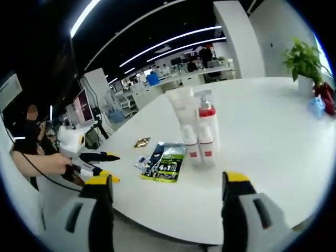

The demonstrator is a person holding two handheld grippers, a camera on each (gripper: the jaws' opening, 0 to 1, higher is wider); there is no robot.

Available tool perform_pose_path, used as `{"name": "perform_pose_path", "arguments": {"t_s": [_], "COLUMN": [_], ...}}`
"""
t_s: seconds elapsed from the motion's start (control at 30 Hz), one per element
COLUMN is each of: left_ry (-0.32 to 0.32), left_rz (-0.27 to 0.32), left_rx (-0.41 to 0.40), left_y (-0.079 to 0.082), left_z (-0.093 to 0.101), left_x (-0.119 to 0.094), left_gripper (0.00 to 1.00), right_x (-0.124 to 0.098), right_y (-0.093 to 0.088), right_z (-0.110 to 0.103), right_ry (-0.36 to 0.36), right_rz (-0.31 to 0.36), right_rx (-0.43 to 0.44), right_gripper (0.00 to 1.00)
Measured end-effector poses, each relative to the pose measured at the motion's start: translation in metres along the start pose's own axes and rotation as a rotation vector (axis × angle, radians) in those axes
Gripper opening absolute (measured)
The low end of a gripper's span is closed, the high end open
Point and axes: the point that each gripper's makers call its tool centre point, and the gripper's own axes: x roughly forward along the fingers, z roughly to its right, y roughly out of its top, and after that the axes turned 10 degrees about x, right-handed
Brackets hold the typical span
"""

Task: Arrange the skincare products in the storage area until every visible bottle or jar stands upright without overlapping.

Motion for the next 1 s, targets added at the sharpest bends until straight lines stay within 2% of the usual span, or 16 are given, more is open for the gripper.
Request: {"name": "perform_pose_path", "arguments": {"t_s": [0.27,0.57,1.0], "left_ry": [0.06,0.099,0.103], "left_rz": [0.031,0.038,0.017], "left_rx": [-0.045,-0.046,-0.033], "left_y": [-0.002,-0.007,-0.008], "left_z": [-0.009,-0.014,-0.013], "left_x": [-0.026,-0.047,-0.047], "left_gripper": [0.79,0.87,0.92], "right_x": [0.0,0.001,0.002], "right_y": [-0.002,-0.003,-0.004], "right_z": [0.001,0.002,0.002], "right_ry": [0.001,0.004,0.01], "right_rz": [-0.008,-0.022,-0.028], "right_rx": [-0.007,-0.012,-0.006], "right_gripper": [0.86,0.86,0.86]}}
